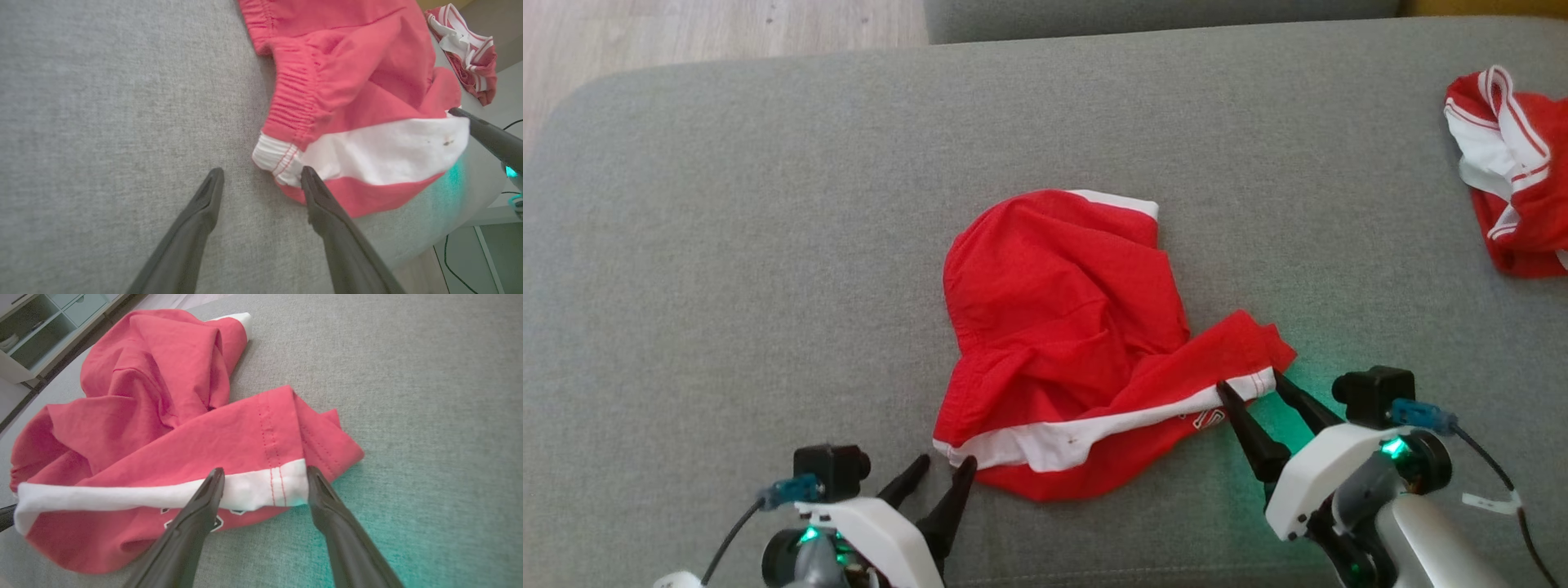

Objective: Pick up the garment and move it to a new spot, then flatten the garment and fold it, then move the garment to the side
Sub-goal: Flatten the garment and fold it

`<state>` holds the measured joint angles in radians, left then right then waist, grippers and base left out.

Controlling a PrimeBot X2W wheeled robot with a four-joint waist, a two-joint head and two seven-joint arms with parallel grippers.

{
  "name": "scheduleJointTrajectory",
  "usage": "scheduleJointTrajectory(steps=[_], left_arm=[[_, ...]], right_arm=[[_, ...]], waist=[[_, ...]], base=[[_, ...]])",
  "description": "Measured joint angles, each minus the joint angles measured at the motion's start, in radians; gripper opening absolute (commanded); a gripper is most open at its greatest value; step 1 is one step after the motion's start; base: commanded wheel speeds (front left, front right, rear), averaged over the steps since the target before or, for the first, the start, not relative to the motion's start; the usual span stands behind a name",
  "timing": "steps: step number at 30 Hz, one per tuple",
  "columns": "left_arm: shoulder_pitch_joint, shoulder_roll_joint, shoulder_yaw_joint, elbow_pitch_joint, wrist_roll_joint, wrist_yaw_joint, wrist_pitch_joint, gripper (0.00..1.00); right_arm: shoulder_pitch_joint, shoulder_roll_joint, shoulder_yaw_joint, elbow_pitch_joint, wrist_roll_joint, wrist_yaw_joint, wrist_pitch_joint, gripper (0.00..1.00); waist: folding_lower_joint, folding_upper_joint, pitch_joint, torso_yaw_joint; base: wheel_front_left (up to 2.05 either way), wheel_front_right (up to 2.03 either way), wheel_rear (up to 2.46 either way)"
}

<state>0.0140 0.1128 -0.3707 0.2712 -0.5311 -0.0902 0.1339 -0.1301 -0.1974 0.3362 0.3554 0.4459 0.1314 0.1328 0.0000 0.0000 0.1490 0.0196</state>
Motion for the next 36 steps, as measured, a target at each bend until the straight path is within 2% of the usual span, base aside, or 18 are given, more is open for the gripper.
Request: scheduleJointTrajectory(steps=[9,14,15,16,17,18,19,23,27,32,36], left_arm=[[-0.064,0.003,0.0,0.081,-0.018,-0.016,-0.038,1.0],[-0.071,0.002,-0.008,0.104,-0.021,-0.025,-0.049,1.0],[-0.074,0.002,-0.011,0.109,-0.027,-0.026,-0.049,0.87],[-0.079,0.002,-0.014,0.115,-0.031,-0.026,-0.049,0.6],[-0.082,0.002,-0.016,0.119,-0.036,-0.026,-0.049,0.41],[-0.082,0.002,-0.021,0.123,-0.039,-0.026,-0.052,0.17],[-0.082,0.002,-0.031,0.125,-0.044,-0.027,-0.052,0.0],[-0.082,0.002,-0.053,0.114,-0.069,-0.033,-0.052,0.0],[-0.078,0.005,-0.053,0.027,-0.108,-0.033,-0.057,0.0],[-0.035,0.009,-0.035,-0.163,-0.18,-0.033,-0.042,0.0],[0.033,0.021,-0.035,-0.351,-0.233,-0.031,0.013,0.0]], right_arm=[[-0.001,-0.002,0.012,0.003,0.011,0.0,0.01,1.0],[-0.001,-0.002,0.016,0.013,0.02,0.0,0.014,0.79],[-0.001,-0.002,0.016,0.015,0.02,0.0,0.017,0.71],[-0.001,-0.002,0.017,0.017,0.021,0.0,0.017,0.49],[-0.001,-0.002,0.018,0.017,0.023,0.0,0.017,0.31],[-0.001,-0.002,0.019,0.017,0.03,0.0,0.017,0.0],[-0.002,-0.002,0.02,0.017,0.037,0.0,0.015,0.0],[-0.001,-0.003,0.017,-0.002,0.064,0.0,-0.009,0.0],[0.003,-0.009,-0.032,-0.097,0.109,0.0,-0.031,0.0],[0.095,-0.031,-0.116,-0.311,0.228,0.0,-0.012,0.0],[0.18,-0.038,-0.229,-0.508,0.316,0.0,0.043,0.0]], waist=[[0.0,0.0,0.0,-0.008],[0.0,0.0,-0.003,-0.008],[0.0,0.0,-0.003,-0.008],[0.0,0.0,-0.004,-0.007],[0.0,0.0,-0.004,-0.007],[0.0,0.0,-0.006,-0.007],[0.0,0.0,-0.008,-0.007],[0.0,0.0,-0.015,-0.007],[0.0,0.0,-0.027,-0.007],[0.0,0.0,-0.049,-0.013],[0.0,0.0,-0.066,-0.024]], base=[[0.0,0.0,0.0],[0.0,0.0,0.0],[0.0,0.0,0.0],[0.0,0.0,0.0],[0.0,0.0,0.0],[0.0,0.0,0.0],[0.0,0.0,0.0],[0.0,0.0,0.0],[0.0,0.0,0.0],[0.0,0.0,0.0],[0.0,0.0,0.0]])
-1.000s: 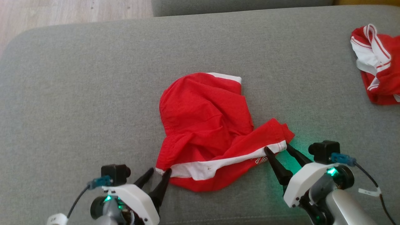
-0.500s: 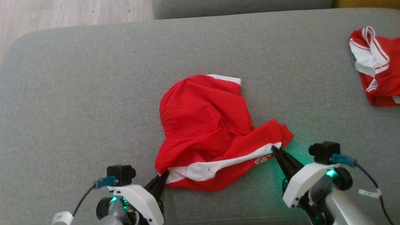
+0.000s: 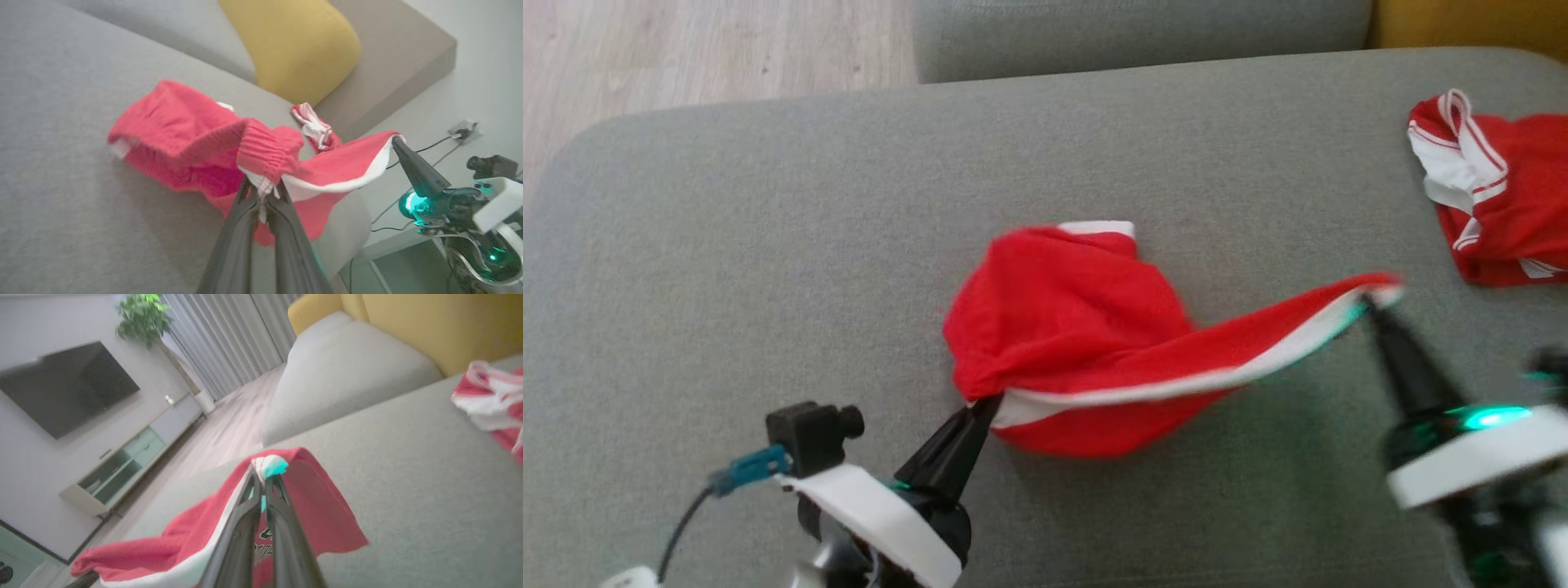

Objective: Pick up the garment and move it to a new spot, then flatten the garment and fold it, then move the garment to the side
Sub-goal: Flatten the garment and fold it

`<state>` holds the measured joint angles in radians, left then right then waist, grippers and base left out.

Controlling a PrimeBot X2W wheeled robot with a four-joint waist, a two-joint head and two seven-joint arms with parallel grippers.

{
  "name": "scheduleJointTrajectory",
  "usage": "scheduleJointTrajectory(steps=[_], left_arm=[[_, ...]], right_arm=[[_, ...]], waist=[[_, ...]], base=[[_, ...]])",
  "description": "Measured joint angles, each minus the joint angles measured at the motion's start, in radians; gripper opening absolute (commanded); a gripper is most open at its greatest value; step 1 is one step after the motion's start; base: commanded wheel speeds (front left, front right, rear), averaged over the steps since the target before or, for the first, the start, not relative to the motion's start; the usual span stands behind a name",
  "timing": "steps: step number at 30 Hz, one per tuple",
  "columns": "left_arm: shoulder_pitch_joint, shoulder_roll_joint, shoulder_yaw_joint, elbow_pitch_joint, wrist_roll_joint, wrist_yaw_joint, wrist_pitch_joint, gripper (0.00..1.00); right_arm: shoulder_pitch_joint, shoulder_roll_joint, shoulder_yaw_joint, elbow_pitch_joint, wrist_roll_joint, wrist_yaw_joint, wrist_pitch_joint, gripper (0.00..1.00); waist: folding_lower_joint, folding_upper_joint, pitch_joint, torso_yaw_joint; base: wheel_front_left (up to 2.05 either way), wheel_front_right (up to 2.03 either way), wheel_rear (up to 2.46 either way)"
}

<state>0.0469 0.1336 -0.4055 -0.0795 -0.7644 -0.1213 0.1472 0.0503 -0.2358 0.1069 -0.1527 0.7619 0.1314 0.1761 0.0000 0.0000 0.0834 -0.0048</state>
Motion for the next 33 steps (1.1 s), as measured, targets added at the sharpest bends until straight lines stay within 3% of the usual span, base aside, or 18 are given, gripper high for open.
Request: scheduleJointTrajectory(steps=[5,7,11,15,18,23,27,33], left_arm=[[0.011,0.019,-0.006,-0.297,-0.078,0.007,0.095,0.0],[0.003,0.022,-0.007,-0.353,-0.089,0.009,0.12,0.0],[-0.095,0.041,-0.019,-0.511,-0.11,0.049,0.24,0.0],[-0.277,0.027,-0.021,-0.552,-0.172,0.112,0.364,0.0],[-0.466,0.008,0.016,-0.469,-0.187,0.156,0.43,0.0],[-0.834,-0.025,0.087,-0.144,-0.143,0.201,0.46,0.0],[-1.095,-0.054,0.118,0.146,-0.042,0.204,0.355,0.0],[-1.451,-0.091,0.123,0.491,0.117,0.136,0.052,0.0]], right_arm=[[0.015,0.003,-0.189,-0.255,0.094,0.0,0.102,0.0],[0.015,0.006,-0.225,-0.301,0.108,0.0,0.132,0.0],[-0.011,0.034,-0.342,-0.426,0.165,0.0,0.258,0.0],[-0.167,0.049,-0.426,-0.438,0.189,0.0,0.384,0.0],[-0.371,0.054,-0.439,-0.354,0.139,0.0,0.468,0.0],[-0.763,0.109,-0.417,-0.081,-0.046,0.0,0.52,0.0],[-1.061,0.156,-0.41,0.16,-0.187,0.0,0.449,0.0],[-1.428,0.177,-0.446,0.454,-0.286,0.0,0.229,0.0]], waist=[[0.0,0.0,-0.004,-0.01],[0.0,0.0,-0.001,-0.011],[0.0,0.0,0.022,-0.012],[0.0,0.0,0.065,-0.015],[0.0,0.0,0.112,-0.015],[0.0003,0.0,0.21,-0.015],[0.0003,0.0,0.29,-0.017],[0.0004,0.0,0.399,-0.032]], base=[[0.0,0.0,0.0],[0.0,0.0,0.0],[0.0,0.0,0.0],[0.0,0.0,0.0],[0.0,0.0,0.0],[0.0,0.0,0.0],[0.0,0.0,0.0],[0.0,0.0,0.0]])
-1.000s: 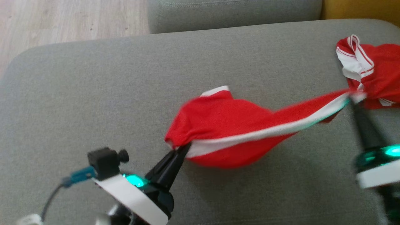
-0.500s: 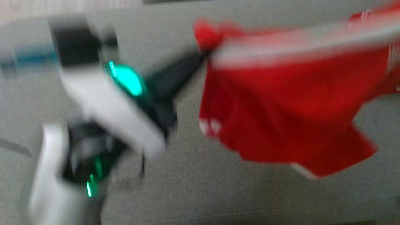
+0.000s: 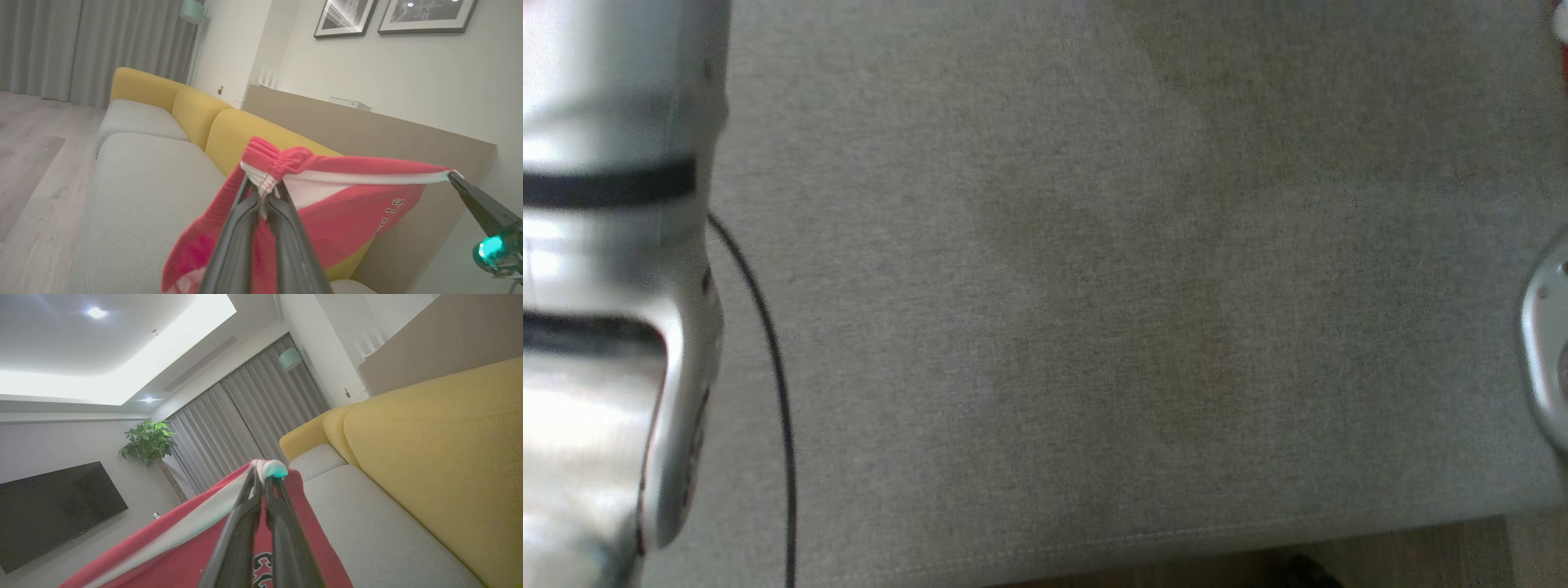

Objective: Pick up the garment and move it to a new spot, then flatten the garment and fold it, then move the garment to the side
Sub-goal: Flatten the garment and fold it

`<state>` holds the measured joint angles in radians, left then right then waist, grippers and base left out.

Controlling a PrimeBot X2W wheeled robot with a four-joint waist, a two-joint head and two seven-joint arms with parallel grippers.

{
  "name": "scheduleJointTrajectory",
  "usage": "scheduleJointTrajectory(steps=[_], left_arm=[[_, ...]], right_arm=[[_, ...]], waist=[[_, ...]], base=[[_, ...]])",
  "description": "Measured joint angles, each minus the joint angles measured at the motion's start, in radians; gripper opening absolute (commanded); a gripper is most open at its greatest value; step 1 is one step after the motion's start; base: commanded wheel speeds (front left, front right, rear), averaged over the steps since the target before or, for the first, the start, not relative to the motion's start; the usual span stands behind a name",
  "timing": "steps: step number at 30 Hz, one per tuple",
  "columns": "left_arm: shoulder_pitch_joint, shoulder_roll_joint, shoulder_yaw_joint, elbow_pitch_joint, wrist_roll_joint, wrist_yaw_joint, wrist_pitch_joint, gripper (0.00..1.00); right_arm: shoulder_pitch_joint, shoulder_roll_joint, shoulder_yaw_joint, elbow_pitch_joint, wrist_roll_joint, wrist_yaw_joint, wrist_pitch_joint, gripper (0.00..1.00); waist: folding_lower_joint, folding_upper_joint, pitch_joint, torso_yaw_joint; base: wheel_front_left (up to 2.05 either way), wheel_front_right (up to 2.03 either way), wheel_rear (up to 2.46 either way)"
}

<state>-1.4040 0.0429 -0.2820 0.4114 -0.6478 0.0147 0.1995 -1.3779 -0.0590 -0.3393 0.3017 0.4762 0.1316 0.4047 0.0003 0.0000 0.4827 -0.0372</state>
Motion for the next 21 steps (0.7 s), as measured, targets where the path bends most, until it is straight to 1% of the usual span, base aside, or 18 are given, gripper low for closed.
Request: scheduleJointTrajectory(steps=[2,4,6,9,12,13,15,17,21], left_arm=[[-0.061,-0.01,-0.003,0.103,0.028,-0.021,-0.081,0.0],[-0.058,-0.014,-0.008,0.2,0.03,-0.047,-0.144,0.0],[0.007,-0.017,-0.016,0.289,0.018,-0.069,-0.194,0.0],[0.162,-0.022,-0.04,0.366,-0.001,-0.097,-0.249,0.0],[0.314,-0.024,-0.061,0.385,-0.038,-0.12,-0.284,0.0],[0.407,-0.026,-0.072,0.382,-0.056,-0.129,-0.297,0.0],[0.504,-0.026,-0.097,0.359,-0.061,-0.138,-0.31,0.0],[0.611,-0.026,-0.104,0.33,-0.08,-0.139,-0.323,0.0],[0.863,-0.026,-0.103,0.219,-0.164,-0.147,-0.331,0.0]], right_arm=[[-0.047,0.0,0.009,0.078,0.018,0.0,-0.057,0.0],[-0.025,0.0,0.043,0.143,0.048,0.0,-0.101,0.0],[0.069,0.0,0.082,0.176,0.068,0.0,-0.132,0.0],[0.288,0.004,0.132,0.176,0.106,0.0,-0.142,0.0],[0.532,0.005,0.17,0.107,0.155,0.0,-0.138,0.0],[0.68,-0.001,0.185,0.033,0.186,0.0,-0.117,0.0],[0.818,-0.019,0.2,-0.052,0.208,0.0,-0.103,0.0],[0.943,-0.021,0.204,-0.131,0.236,0.0,-0.096,0.0],[1.187,-0.017,0.202,-0.281,0.246,0.0,-0.084,0.0]], waist=[[-0.0001,0.0,0.028,-0.009],[0.0001,0.0,0.042,-0.02],[0.0002,0.0,0.037,-0.029],[-0.0004,0.0,0.007,-0.034],[-0.0004,0.0,-0.029,-0.033],[-0.0004,0.0,-0.048,-0.031],[-0.0004,0.0,-0.063,-0.026],[-0.0004,0.0,-0.083,-0.023],[-0.0005,0.0001,-0.147,-0.018]], base=[[0.0,0.0,0.0],[0.0,0.0,0.0],[0.0,0.0,0.0],[0.0,0.0,0.0],[0.0,0.0,0.0],[0.0,0.0,0.0],[0.0,0.0,0.0],[0.0,0.0,0.0],[0.0,0.0,0.0]])
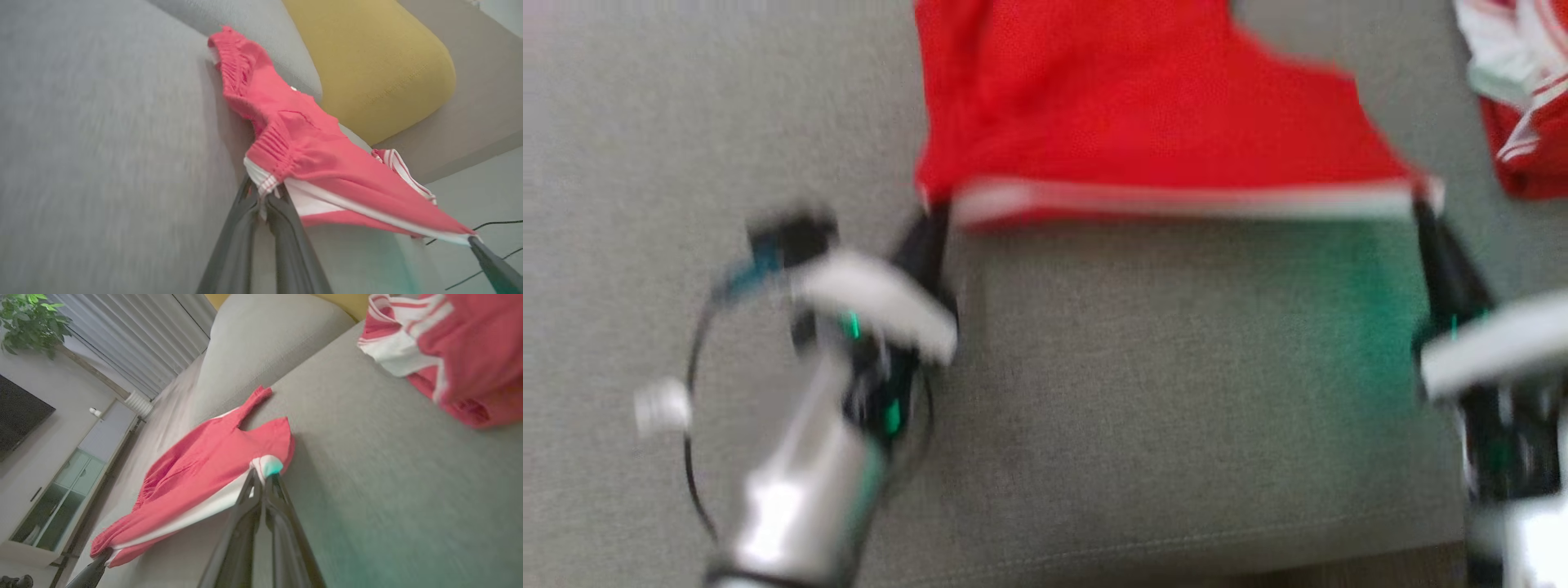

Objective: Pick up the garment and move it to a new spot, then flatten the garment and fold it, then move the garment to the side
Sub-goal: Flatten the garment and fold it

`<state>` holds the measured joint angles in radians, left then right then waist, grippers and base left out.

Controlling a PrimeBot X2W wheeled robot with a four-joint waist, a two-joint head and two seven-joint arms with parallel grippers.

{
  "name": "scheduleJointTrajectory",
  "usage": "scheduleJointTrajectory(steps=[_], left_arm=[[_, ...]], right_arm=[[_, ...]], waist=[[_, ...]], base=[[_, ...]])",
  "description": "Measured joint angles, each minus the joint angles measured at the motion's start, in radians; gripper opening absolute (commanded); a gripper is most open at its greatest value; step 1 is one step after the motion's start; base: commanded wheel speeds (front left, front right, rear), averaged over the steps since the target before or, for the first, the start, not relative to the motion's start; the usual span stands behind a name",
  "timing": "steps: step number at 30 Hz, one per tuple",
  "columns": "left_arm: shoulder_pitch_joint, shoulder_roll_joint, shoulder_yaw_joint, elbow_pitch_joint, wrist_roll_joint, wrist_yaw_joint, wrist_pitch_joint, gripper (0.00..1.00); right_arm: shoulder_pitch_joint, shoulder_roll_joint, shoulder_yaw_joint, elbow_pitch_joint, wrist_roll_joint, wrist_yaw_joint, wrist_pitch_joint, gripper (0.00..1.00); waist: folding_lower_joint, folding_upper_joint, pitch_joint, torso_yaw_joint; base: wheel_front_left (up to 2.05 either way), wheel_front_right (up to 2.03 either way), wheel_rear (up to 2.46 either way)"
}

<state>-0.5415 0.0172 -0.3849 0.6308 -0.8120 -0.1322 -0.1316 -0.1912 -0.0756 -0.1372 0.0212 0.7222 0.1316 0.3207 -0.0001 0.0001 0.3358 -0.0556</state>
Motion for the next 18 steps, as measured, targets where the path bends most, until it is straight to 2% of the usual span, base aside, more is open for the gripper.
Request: scheduleJointTrajectory(steps=[4,8,10,14,16,18], left_arm=[[0.239,0.002,-0.002,-0.167,-0.055,0.015,0.013,0.0],[0.507,0.016,-0.036,-0.373,-0.072,0.079,0.051,0.0],[0.615,0.033,-0.056,-0.484,-0.077,0.119,0.077,0.0],[0.668,0.056,-0.059,-0.671,-0.086,0.183,0.137,0.0],[0.653,0.056,-0.058,-0.703,-0.104,0.196,0.154,0.0],[0.606,0.053,-0.053,-0.745,-0.141,0.229,0.188,0.0]], right_arm=[[0.254,0.027,-0.03,-0.147,-0.01,0.0,0.043,0.0],[0.509,0.039,-0.076,-0.308,-0.029,0.0,0.091,0.0],[0.588,0.045,-0.105,-0.37,-0.025,0.0,0.108,0.0],[0.536,0.053,-0.146,-0.425,-0.023,0.0,0.142,0.0],[0.492,0.053,-0.156,-0.424,-0.03,0.0,0.158,0.0],[0.381,0.051,-0.164,-0.411,-0.056,0.0,0.195,0.0]], waist=[[0.0,0.0,-0.071,0.005],[-0.0001,0.0,-0.116,0.022],[-0.0001,0.0,-0.121,0.036],[0.0,0.0,-0.104,0.051],[0.0,0.0,-0.099,0.055],[0.0,0.0,-0.084,0.064]], base=[[0.0,0.0,0.0],[0.0,0.0,0.0],[0.0,0.0,0.0],[0.0,0.0,0.0],[0.0,0.0,0.0],[0.0,0.0,0.0]])
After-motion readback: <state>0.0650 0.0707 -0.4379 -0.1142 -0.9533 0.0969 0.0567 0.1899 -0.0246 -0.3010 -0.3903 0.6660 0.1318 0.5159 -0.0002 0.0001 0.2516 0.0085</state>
